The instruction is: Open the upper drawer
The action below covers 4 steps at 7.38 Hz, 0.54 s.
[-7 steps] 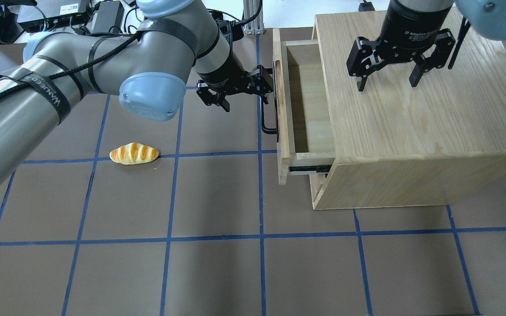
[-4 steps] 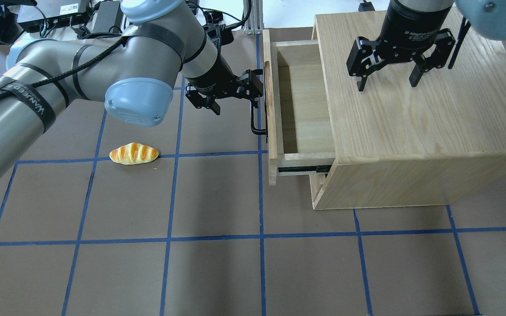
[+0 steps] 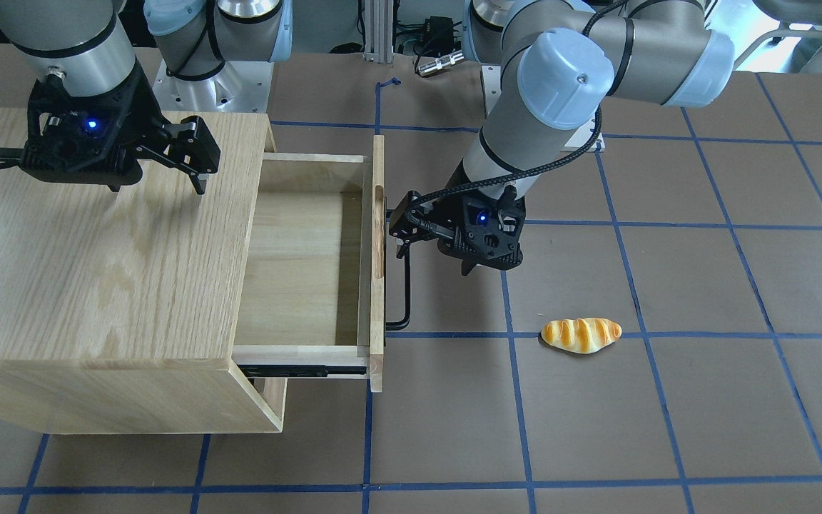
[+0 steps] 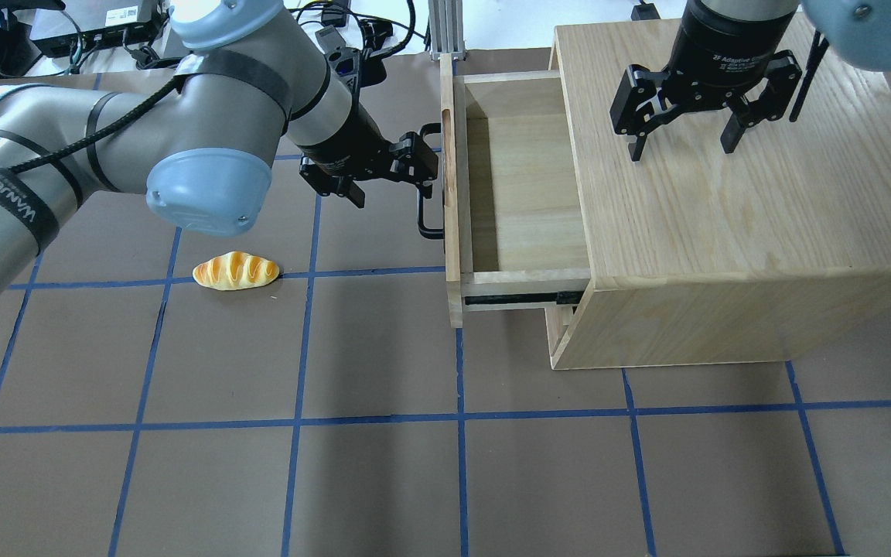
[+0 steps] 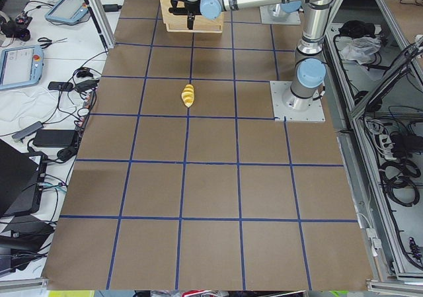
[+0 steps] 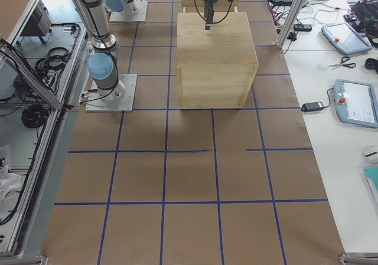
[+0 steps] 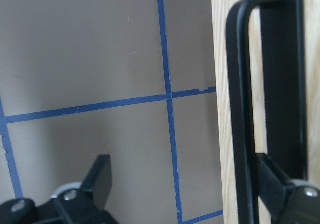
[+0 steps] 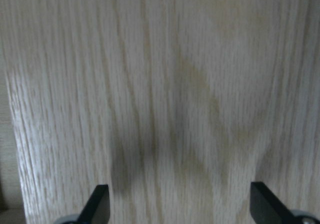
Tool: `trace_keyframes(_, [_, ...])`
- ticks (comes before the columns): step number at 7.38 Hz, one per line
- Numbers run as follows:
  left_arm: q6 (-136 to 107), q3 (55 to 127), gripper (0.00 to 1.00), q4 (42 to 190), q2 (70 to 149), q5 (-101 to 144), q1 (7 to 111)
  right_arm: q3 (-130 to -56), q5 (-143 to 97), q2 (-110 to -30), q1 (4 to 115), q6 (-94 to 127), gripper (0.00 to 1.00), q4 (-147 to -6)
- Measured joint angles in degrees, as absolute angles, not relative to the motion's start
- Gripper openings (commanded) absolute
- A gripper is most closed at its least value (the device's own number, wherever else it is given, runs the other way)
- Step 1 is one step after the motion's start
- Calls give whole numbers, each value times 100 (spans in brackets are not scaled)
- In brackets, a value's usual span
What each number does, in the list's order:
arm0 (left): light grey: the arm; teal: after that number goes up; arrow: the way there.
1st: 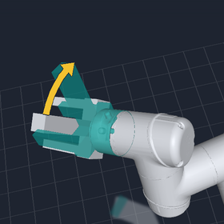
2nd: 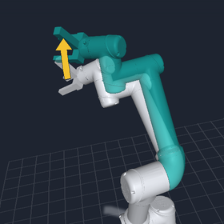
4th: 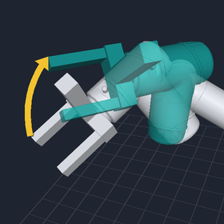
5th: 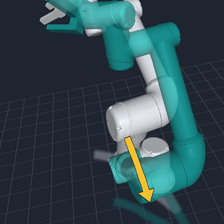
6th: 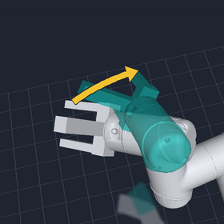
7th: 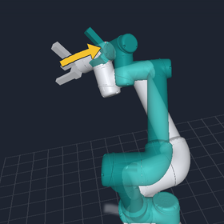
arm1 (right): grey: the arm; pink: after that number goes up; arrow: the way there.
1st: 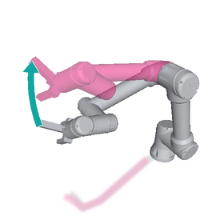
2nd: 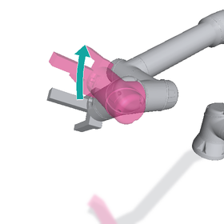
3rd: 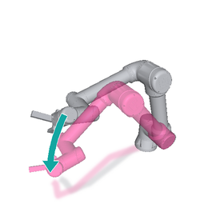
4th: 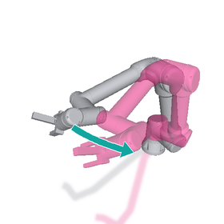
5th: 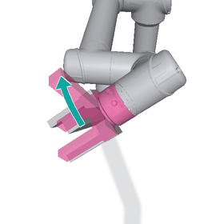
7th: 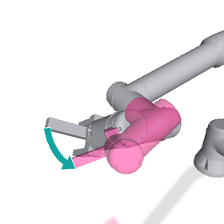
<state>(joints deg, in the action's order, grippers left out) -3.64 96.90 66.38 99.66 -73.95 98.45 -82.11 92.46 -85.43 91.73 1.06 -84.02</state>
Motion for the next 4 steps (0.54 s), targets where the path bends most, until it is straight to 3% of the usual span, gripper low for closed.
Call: trace_keyframes(4, [31,9710,100,6904,9735,-7388,9606,-8209,9246,-8543,9176,108,100,-8402])
